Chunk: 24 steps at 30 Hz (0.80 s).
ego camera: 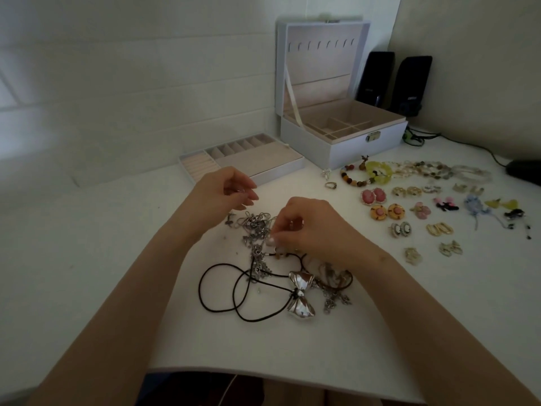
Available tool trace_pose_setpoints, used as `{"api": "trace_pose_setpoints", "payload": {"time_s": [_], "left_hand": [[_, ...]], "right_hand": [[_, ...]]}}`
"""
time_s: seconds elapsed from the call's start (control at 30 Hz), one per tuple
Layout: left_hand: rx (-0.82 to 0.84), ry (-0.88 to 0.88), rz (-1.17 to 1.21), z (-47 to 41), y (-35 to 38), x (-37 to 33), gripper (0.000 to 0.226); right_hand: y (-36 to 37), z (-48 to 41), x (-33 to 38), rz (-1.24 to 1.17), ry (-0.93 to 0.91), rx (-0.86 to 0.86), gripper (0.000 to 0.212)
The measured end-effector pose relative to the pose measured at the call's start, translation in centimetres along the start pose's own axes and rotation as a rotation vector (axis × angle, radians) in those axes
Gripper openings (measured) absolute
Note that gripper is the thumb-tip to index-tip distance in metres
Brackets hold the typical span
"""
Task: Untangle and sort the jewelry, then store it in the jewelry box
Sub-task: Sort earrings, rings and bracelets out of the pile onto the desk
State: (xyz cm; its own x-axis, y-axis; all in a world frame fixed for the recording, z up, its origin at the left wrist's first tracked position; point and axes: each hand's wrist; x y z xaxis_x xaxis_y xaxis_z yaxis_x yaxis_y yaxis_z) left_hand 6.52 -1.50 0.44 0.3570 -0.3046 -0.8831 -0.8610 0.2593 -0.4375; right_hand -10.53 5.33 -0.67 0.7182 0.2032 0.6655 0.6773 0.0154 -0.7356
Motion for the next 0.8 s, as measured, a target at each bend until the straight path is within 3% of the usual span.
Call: {"api": "trace_pose_setpoints", "payload": {"time_s": [0.17, 0.23, 0.53, 0.8], "left_hand": [[0.07, 0.003, 0.024, 0.6, 0.4, -0.7, 0.014], [0.082, -0.008, 0.009, 0.8, 0.8, -0.9, 0.016], [0.083, 0.053, -0.066, 1.0, 2.0, -1.1, 0.009], [0.046, 0.065, -0.082, 1.0, 1.9, -1.1, 0.009]], "right_hand": [[-1.5, 0.3, -0.3, -0.305, 0.15, -0.155, 0.011], [-2.7, 0.5, -0.7, -0.305, 0.19, -0.204, 0.01], [-6.2, -0.5, -5.4, 0.26, 0.405, -0.281, 0.009], [-5.4, -1.9, -6.4, 0.381, 0.355, -0.325, 0.015]]}}
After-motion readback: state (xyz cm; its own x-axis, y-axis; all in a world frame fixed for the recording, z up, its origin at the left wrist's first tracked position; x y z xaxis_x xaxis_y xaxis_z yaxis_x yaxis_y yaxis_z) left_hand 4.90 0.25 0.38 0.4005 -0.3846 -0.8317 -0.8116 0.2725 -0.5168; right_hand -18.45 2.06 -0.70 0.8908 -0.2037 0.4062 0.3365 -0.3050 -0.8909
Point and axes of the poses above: each hand's wrist, its own z-axis away from the middle knuckle, its own y-axis out of the palm, x = y × z
